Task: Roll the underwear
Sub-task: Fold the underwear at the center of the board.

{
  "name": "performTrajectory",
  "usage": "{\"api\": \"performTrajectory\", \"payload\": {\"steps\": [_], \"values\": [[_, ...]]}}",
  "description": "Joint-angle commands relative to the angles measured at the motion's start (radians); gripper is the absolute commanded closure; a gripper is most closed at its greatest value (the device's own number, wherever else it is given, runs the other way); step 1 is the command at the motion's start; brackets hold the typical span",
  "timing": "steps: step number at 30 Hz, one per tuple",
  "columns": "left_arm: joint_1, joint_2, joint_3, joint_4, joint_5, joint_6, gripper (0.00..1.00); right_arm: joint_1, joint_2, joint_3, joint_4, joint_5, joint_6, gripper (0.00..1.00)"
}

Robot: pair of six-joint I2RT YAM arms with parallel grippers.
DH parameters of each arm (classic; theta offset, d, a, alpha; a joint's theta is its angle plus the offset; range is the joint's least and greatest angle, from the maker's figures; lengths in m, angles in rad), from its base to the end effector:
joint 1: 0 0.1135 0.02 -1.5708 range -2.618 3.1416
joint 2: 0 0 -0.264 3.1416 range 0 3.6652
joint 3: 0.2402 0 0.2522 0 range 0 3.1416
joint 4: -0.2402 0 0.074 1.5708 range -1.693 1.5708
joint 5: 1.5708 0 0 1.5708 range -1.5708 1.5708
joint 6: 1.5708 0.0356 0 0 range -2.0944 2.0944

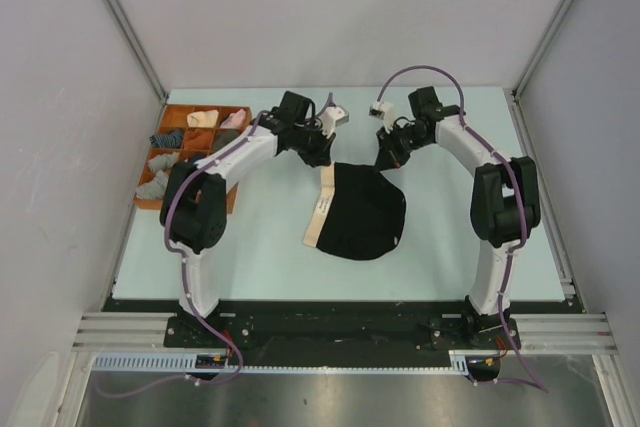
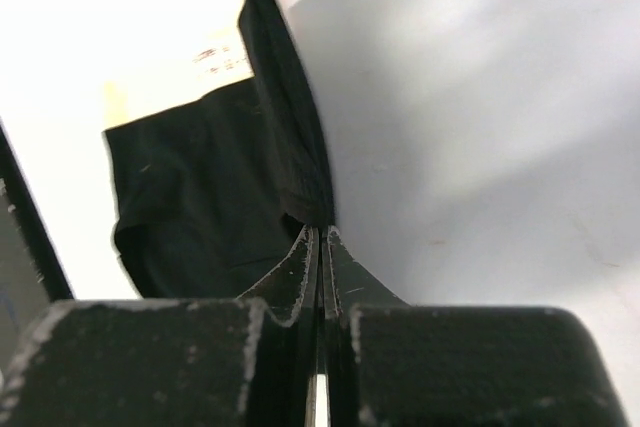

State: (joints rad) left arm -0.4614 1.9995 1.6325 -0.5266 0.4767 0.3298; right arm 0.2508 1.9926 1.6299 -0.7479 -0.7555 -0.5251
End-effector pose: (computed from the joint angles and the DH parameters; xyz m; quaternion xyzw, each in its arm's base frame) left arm 0.3922 -0.2132 0.2394 0.4256 0.8155 -0.2434 0.3074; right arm 0.4035 0.1286 0.2340 -0.4202 0.8059 0.3267 0.2591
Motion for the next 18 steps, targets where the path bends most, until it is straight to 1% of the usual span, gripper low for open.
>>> {"api": "performTrajectory", "payload": {"steps": [1, 8, 11, 15, 18], "values": [[0.003, -0.119, -0.114, 0.054, 0.036, 0.002, 1.00, 0.027, -0.090, -0.067, -0.010, -0.057, -0.062, 1.00], [-0.014, -0.270, -0.292, 0.076, 0.039, 0.009, 1.00, 0.111, -0.193, -0.188, -0.053, -0.051, -0.116, 1.00], [-0.034, -0.333, -0.358, 0.057, 0.028, 0.011, 1.00, 0.152, -0.228, -0.228, -0.062, -0.039, -0.121, 1.00], [-0.089, -0.410, -0.472, 0.051, 0.002, 0.000, 1.00, 0.203, -0.258, -0.287, -0.076, -0.018, -0.136, 1.00], [-0.126, -0.444, -0.520, 0.037, -0.038, -0.021, 1.00, 0.237, -0.268, -0.317, -0.079, 0.011, -0.142, 1.00]]}}
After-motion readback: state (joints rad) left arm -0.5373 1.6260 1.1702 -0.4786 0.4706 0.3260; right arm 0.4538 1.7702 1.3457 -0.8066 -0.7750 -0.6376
